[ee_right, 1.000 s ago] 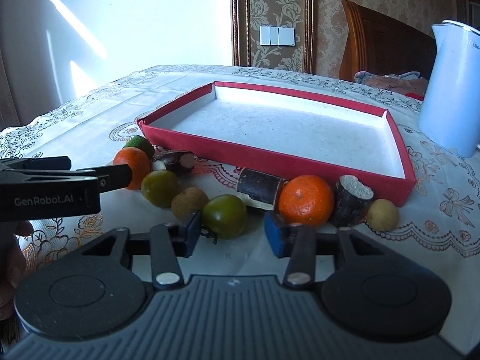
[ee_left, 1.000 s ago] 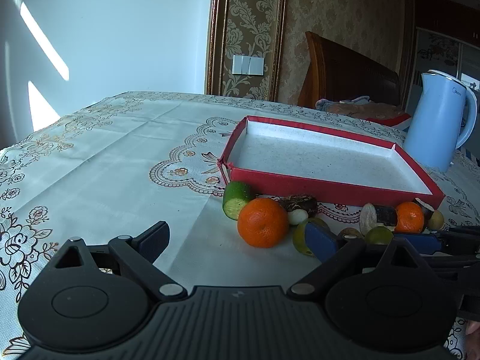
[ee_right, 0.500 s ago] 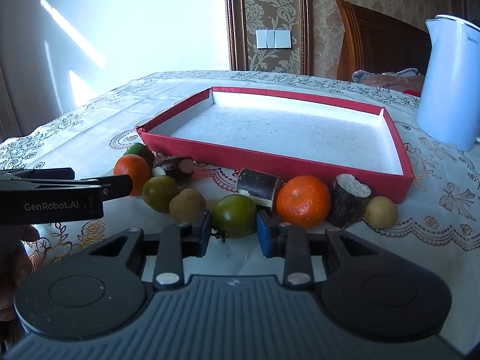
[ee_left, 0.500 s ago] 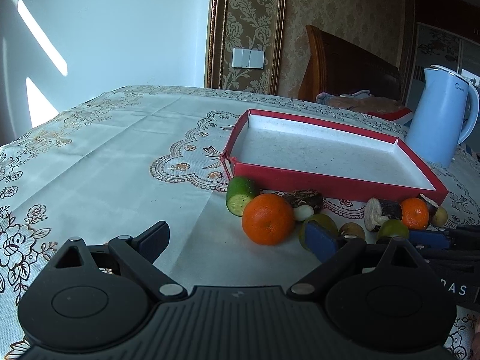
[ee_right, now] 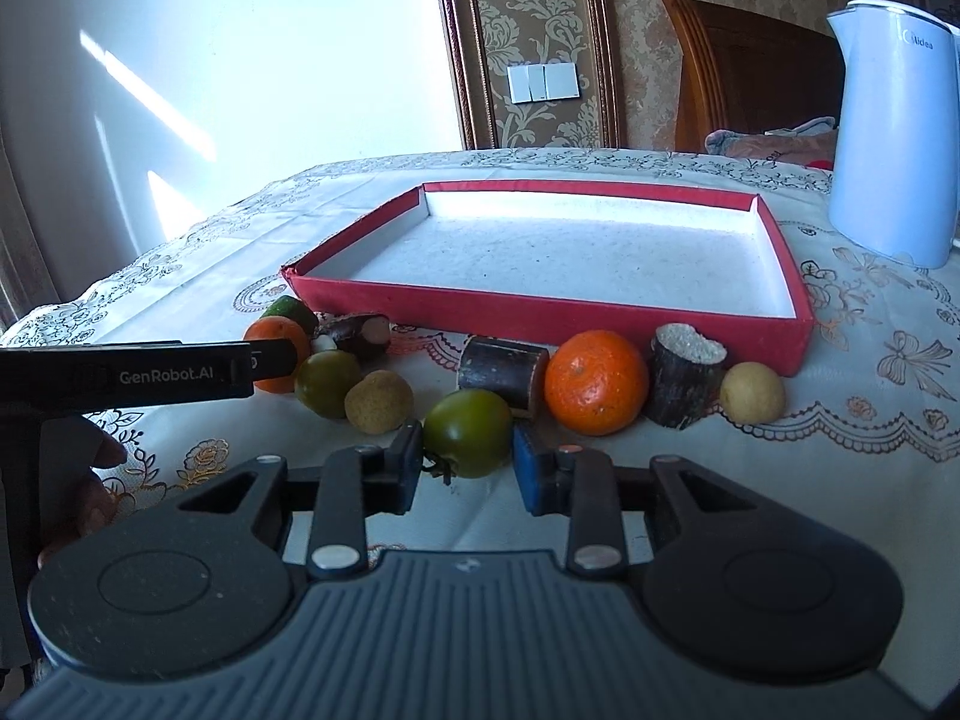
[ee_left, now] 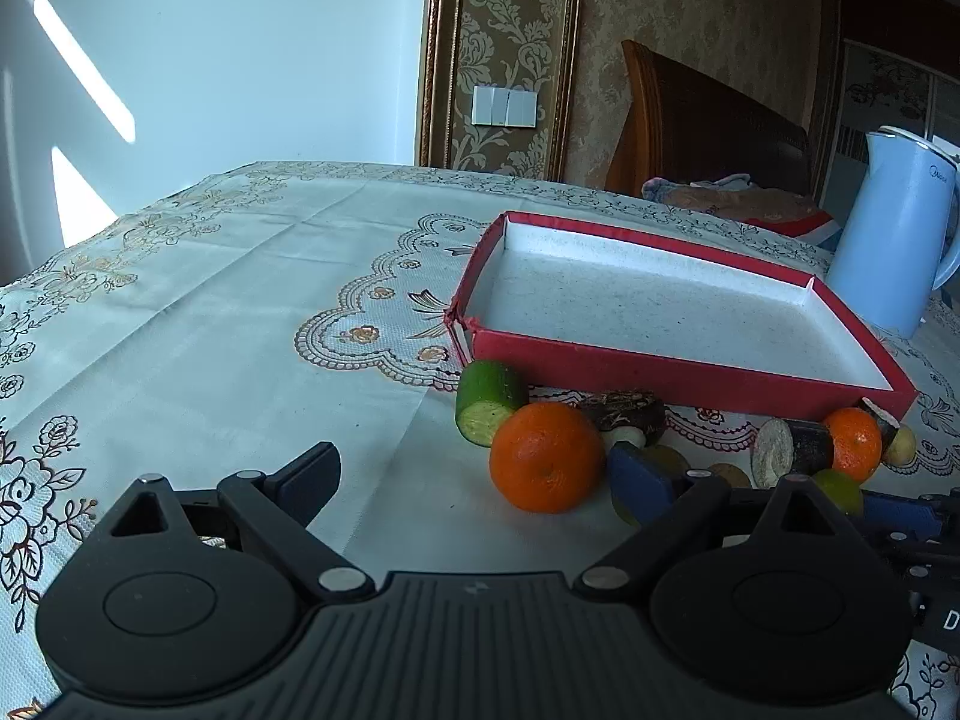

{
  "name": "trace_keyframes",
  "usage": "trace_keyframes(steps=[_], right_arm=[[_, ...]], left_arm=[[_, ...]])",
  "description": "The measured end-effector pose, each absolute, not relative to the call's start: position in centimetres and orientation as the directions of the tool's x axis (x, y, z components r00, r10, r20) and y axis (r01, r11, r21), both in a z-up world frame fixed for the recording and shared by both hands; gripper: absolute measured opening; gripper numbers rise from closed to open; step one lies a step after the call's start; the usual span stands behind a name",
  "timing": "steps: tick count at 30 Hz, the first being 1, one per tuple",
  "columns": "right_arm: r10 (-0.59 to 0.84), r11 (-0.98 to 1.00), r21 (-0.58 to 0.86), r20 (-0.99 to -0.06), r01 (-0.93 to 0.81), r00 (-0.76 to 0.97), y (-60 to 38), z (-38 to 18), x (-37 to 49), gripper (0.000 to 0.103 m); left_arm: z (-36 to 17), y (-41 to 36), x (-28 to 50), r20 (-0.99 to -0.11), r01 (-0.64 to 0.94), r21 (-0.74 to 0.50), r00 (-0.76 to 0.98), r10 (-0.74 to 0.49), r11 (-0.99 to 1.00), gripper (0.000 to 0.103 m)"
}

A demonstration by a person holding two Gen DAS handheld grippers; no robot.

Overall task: Organize fruits
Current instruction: 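Move the left tool to a tangerine while the right tool approaches a dark green citrus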

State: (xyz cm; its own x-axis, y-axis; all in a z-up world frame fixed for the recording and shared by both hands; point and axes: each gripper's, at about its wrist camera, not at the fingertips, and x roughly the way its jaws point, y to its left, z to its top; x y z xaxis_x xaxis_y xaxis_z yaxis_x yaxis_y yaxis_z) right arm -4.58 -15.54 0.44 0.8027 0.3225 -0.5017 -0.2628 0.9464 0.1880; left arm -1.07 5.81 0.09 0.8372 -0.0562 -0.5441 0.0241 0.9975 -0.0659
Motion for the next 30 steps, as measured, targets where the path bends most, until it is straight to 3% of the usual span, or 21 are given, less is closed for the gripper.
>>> trace_keyframes(steps=[20, 22, 24, 30], right_arm=[[0.318, 0.947, 0.200, -0.500, -0.249, 0.806, -15.6, 0.5, -4.5, 0.030], [0.315, 0.948, 0.199, -0.502, -0.247, 0.805, -15.5, 0.4, -4.5, 0.030], [0.313, 0.949, 0.197, -0.503, -0.245, 0.805, -15.5, 0.4, -4.5, 0.030], [0.304, 0.952, 0.196, -0.506, -0.236, 0.807, -15.4, 0.4, -4.4, 0.030]], left_arm=[[-0.1, 4.2, 0.4, -0.562, 0.013, 0.004, 0.827, -0.008, 1.000, 0.096], [-0.1, 4.3, 0.5, -0.563, 0.016, 0.000, 0.826, -0.013, 1.000, 0.094], [-0.2, 4.3, 0.6, -0.573, 0.033, -0.013, 0.819, -0.034, 0.999, 0.082], [-0.4, 3.9, 0.7, -0.572, 0.054, -0.004, 0.819, -0.047, 0.999, 0.075]])
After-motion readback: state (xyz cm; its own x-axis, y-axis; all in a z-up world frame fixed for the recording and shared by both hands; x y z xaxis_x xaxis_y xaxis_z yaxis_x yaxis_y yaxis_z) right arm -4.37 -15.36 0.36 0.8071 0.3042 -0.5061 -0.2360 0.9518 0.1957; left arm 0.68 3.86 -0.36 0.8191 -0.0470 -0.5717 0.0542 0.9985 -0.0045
